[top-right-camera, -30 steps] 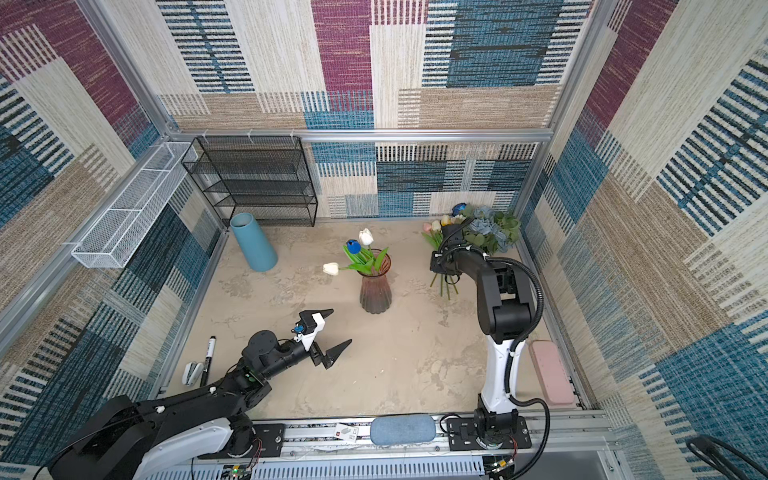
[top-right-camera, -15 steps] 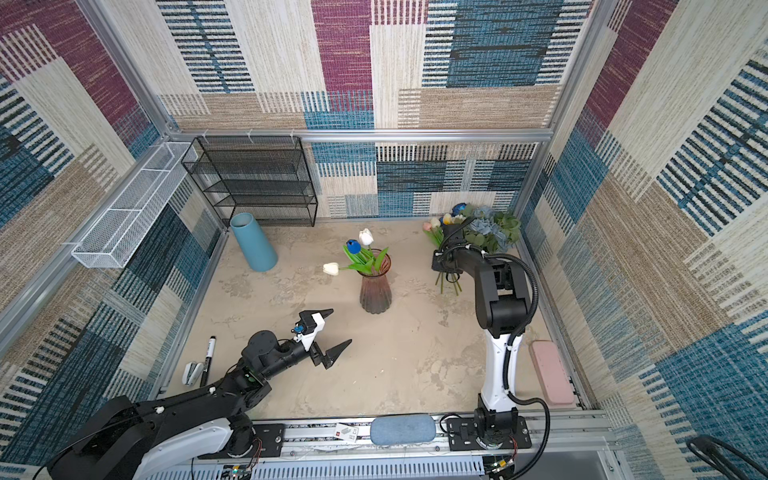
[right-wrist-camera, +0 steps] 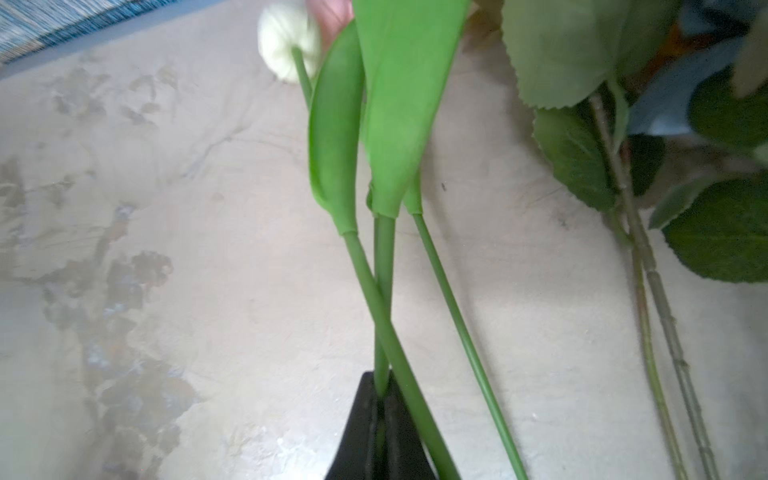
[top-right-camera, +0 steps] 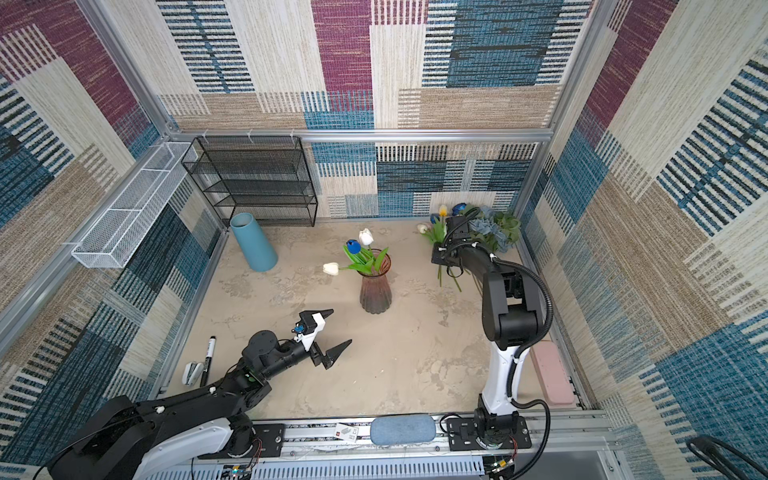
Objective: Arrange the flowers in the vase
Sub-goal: 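Close the right gripper around the white tulip stem in the bunch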
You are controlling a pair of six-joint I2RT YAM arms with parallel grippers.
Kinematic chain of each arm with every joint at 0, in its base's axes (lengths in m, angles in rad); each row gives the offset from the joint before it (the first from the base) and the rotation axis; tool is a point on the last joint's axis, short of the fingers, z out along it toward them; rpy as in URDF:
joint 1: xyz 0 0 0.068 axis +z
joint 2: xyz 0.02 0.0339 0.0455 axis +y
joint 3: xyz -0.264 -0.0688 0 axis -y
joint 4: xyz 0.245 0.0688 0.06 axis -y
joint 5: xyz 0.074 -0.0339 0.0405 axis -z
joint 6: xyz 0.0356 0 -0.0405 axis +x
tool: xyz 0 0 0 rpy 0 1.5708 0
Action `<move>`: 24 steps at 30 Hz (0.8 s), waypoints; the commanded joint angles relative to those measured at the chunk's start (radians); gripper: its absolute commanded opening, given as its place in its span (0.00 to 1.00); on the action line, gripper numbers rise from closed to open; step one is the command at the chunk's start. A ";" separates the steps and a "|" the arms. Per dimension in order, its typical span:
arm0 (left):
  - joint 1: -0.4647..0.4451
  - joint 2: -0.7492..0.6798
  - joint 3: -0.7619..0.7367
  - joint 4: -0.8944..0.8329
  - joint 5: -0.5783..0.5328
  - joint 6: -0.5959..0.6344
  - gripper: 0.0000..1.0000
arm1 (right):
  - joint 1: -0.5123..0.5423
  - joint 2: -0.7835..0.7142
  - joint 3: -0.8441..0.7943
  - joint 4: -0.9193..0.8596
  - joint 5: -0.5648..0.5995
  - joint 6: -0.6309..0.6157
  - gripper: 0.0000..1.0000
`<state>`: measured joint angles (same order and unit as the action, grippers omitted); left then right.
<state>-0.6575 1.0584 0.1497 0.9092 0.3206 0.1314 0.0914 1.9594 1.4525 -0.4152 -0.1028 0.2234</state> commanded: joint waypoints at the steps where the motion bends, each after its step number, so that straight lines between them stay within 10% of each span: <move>1: -0.001 -0.003 0.005 0.014 0.009 0.014 0.99 | 0.002 -0.033 0.001 0.008 -0.050 0.011 0.08; 24: -0.002 -0.003 0.008 0.009 0.008 0.014 0.99 | 0.003 -0.088 -0.070 0.084 -0.026 -0.018 0.26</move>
<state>-0.6594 1.0542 0.1497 0.9089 0.3206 0.1314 0.0921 1.8763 1.3651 -0.3805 -0.1638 0.2276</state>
